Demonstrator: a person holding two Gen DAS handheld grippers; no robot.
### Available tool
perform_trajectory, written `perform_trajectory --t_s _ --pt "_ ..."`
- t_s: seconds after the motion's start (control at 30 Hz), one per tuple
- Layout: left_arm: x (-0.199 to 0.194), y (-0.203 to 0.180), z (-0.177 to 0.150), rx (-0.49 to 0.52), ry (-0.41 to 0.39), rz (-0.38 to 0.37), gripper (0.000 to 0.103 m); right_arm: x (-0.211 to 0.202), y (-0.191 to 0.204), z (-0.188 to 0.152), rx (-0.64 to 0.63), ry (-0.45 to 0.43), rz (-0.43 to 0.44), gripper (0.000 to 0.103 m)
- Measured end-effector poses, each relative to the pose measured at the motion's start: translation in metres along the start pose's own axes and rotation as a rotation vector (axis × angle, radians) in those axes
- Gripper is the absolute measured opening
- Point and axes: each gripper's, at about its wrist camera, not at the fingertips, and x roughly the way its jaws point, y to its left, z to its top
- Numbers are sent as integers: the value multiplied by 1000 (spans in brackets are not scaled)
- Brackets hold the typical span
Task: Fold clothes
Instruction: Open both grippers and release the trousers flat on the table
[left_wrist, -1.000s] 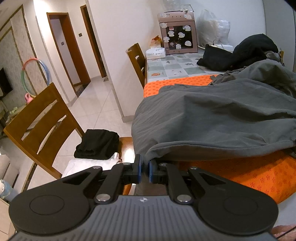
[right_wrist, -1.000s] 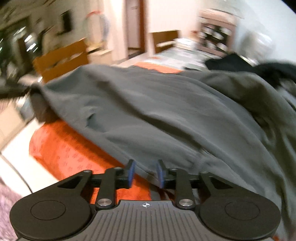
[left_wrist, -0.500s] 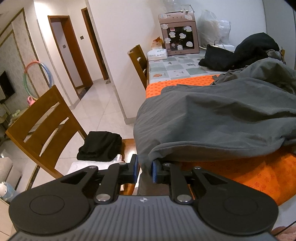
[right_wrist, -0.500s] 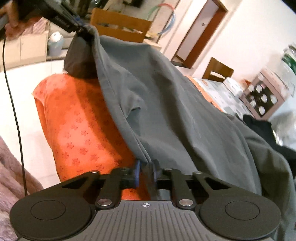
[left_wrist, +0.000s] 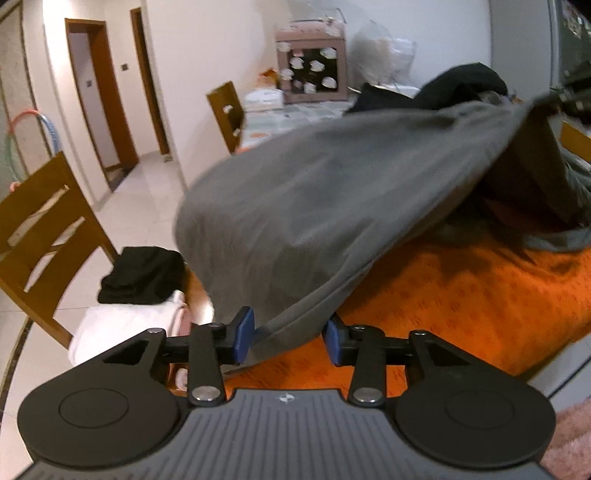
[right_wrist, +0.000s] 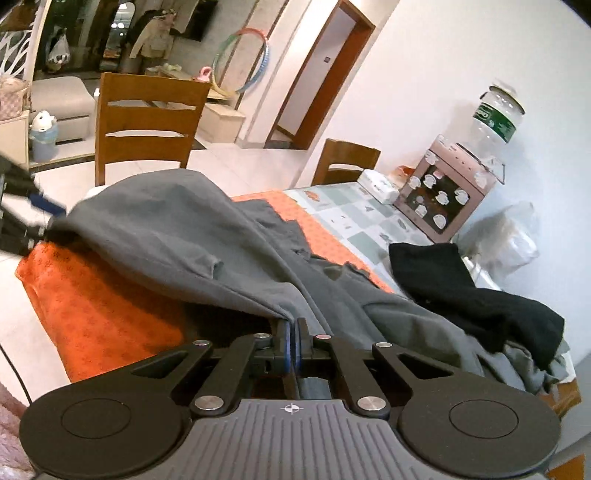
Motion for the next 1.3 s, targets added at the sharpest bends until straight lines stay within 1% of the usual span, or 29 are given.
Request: perform_trajectory --t_s 0.13,0.17,0.2,0.27,0.3,0.37,0.43,0.5,0.57,0.6,0.67,0.77,0.83,0.87,0.97,1.1,1.17,1.2,1.23,1.3 --pt "6 3 -7 44 -4 -10 45 3 -1 1 -5 19 11 5" --pt "8 5 -8 58 -7 -5 37 4 1 1 -9 26 20 5" --pt "8 7 -7 71 -17 7 24 7 3 1 -16 34 32 5" --pt "7 14 -1 96 -45 49 15 11 7 0 -32 51 57 5" --pt "6 19 6 111 -66 77 13 14 11 0 -41 56 62 5" --pt "4 30 23 145 -118 140 13 18 18 1 -55 61 63 4" --pt "-4 45 45 162 -178 194 13 18 23 9 -45 47 49 4" --pt "-14 56 63 170 -228 243 13 12 27 19 -33 12 39 4" --pt "-19 62 69 188 -236 282 13 7 34 27 -36 -13 48 4" --pt "-18 64 66 190 -220 292 13 9 40 26 -40 -9 64 4" --pt "-11 66 45 190 -150 290 13 13 53 20 -49 9 102 4" --pt "10 62 -6 217 -6 290 12 28 84 -2 -82 66 174 4" --pt "22 60 -36 219 72 285 11 37 105 -15 -109 96 210 4" --pt "27 60 -47 214 98 282 11 42 114 -21 -121 113 224 4" --pt "39 61 -71 185 149 275 11 56 136 -35 -150 168 263 4" --pt "43 64 -90 138 186 273 12 67 148 -49 -152 217 285 5" --pt "41 67 -97 117 211 273 14 68 147 -50 -127 215 285 5" --pt "40 69 -100 106 225 273 14 68 146 -50 -105 215 287 8" --pt "36 70 -103 90 232 271 14 68 143 -50 -85 215 294 9" --pt "19 69 -103 49 215 268 14 63 138 -50 -51 208 313 13"
